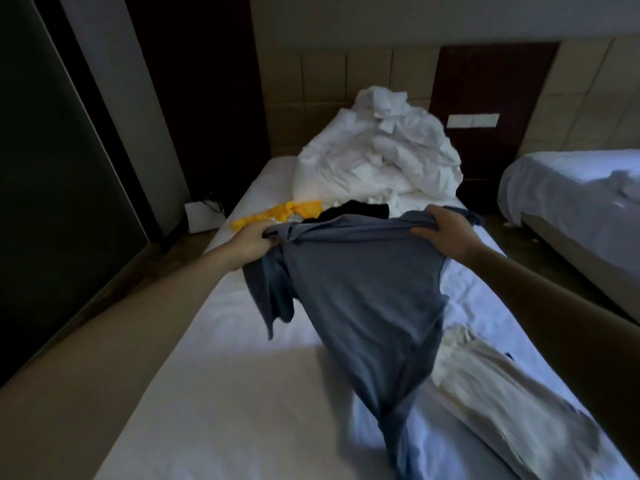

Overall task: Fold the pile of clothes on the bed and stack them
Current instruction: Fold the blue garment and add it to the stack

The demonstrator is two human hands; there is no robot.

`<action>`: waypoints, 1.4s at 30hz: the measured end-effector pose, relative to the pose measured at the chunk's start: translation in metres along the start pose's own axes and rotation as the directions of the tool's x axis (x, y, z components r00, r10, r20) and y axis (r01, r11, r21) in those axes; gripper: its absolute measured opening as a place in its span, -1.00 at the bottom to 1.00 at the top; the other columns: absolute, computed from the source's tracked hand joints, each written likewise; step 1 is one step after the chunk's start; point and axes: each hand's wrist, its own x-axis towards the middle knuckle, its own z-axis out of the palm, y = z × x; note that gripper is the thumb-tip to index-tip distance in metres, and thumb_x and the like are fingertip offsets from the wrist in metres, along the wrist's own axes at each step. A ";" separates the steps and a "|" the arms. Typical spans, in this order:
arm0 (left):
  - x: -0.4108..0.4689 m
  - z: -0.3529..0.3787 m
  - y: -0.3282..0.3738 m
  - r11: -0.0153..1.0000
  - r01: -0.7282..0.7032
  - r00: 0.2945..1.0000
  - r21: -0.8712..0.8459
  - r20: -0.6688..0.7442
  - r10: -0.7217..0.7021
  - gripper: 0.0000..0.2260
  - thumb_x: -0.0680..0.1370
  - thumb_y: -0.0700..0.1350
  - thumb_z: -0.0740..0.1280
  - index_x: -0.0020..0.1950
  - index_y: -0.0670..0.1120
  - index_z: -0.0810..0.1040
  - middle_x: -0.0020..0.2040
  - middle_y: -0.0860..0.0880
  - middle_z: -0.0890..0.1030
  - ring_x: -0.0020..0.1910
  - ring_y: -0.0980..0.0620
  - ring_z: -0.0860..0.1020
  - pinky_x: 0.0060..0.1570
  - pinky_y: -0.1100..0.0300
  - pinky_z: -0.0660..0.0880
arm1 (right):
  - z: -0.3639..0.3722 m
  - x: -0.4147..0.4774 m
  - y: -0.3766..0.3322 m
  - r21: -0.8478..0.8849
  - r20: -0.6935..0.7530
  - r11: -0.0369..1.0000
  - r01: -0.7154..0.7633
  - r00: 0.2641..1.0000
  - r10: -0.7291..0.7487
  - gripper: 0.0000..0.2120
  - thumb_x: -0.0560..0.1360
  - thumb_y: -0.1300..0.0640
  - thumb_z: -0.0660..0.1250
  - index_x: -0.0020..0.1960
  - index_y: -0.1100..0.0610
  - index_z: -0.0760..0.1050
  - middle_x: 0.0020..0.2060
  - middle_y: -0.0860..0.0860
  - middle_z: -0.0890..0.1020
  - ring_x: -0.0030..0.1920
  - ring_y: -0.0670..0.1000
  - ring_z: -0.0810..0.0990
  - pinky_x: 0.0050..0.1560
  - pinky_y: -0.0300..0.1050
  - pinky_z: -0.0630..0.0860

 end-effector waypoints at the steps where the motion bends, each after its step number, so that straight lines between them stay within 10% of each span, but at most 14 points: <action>1: 0.012 -0.008 0.009 1.000 -0.018 0.998 0.012 -0.055 0.019 -0.83 0.61 -0.21 0.23 0.13 -0.24 0.54 0.05 -0.19 0.56 0.06 -0.12 0.50 -0.04 0.12 0.35 | -0.010 0.014 -0.005 -0.013 -0.047 1.000 0.018 0.999 -0.019 -0.70 0.51 0.07 0.33 0.07 0.30 0.44 -0.02 0.26 0.57 0.05 0.25 0.52 -0.06 -0.04 0.35; 11: 0.056 -0.084 0.082 0.978 -0.148 0.906 0.150 -0.375 0.194 -0.89 0.60 -0.22 0.23 -0.10 -0.15 0.49 -0.17 -0.07 0.49 -0.19 0.02 0.44 -0.16 0.16 0.35 | -0.078 0.071 -0.038 -0.059 -0.306 0.989 0.134 0.941 -0.146 -0.74 0.55 0.07 0.27 0.03 0.29 0.40 -0.13 0.21 0.53 -0.13 0.19 0.49 -0.18 -0.05 0.30; 21: -0.040 -0.076 0.034 0.970 -0.111 0.948 0.216 0.317 0.037 -0.91 0.46 -0.19 0.45 -0.05 -0.10 0.65 -0.14 0.03 0.66 -0.16 0.17 0.58 -0.16 0.28 0.47 | -0.032 -0.015 -0.010 0.021 0.094 0.996 0.087 0.992 -0.088 -0.84 0.44 0.08 0.43 -0.17 0.13 0.50 -0.24 0.06 0.54 -0.10 0.13 0.52 -0.10 -0.01 0.38; 28: -0.112 -0.031 -0.004 0.944 0.264 0.654 0.196 0.683 -0.325 -0.81 0.51 -0.07 0.33 0.10 -0.06 0.57 0.02 0.06 0.65 -0.02 0.13 0.61 -0.08 0.33 0.52 | -0.013 -0.110 0.007 0.134 0.653 0.978 -0.158 0.757 0.032 -0.74 0.51 -0.08 0.30 0.01 0.10 0.56 -0.06 0.00 0.60 -0.07 -0.04 0.56 -0.12 -0.25 0.41; 32: -0.150 -0.002 -0.035 0.899 0.379 0.541 0.220 0.735 -0.408 -0.80 0.64 -0.17 0.15 0.18 -0.07 0.52 0.13 0.00 0.58 0.13 0.02 0.53 0.14 0.18 0.50 | 0.002 -0.154 0.039 0.390 0.767 0.826 -0.408 0.640 -0.046 -0.43 0.20 -0.30 0.48 -0.07 0.16 0.57 -0.14 -0.01 0.67 -0.14 -0.13 0.64 -0.19 -0.33 0.50; 36: -0.177 0.019 -0.054 0.874 0.446 0.608 0.192 0.652 -0.453 -0.72 0.65 -0.20 0.12 0.35 -0.13 0.41 0.29 -0.08 0.47 0.30 -0.09 0.43 0.27 0.04 0.42 | 0.014 -0.183 0.040 0.416 0.741 0.814 -0.405 0.670 -0.045 -0.82 0.58 0.20 0.17 -0.15 0.23 0.46 -0.22 0.08 0.55 -0.30 -0.13 0.58 -0.29 -0.31 0.45; 42: -0.169 0.034 -0.062 0.890 0.454 0.811 -0.037 0.432 -0.396 -0.77 0.63 -0.31 0.10 0.18 -0.17 0.50 0.14 -0.16 0.54 0.10 -0.14 0.52 0.14 -0.01 0.47 | 0.041 -0.175 0.030 0.434 0.451 0.824 -0.364 0.880 0.151 -0.91 0.52 0.18 0.33 -0.07 0.17 0.59 -0.12 0.08 0.62 -0.16 0.00 0.57 -0.16 -0.21 0.47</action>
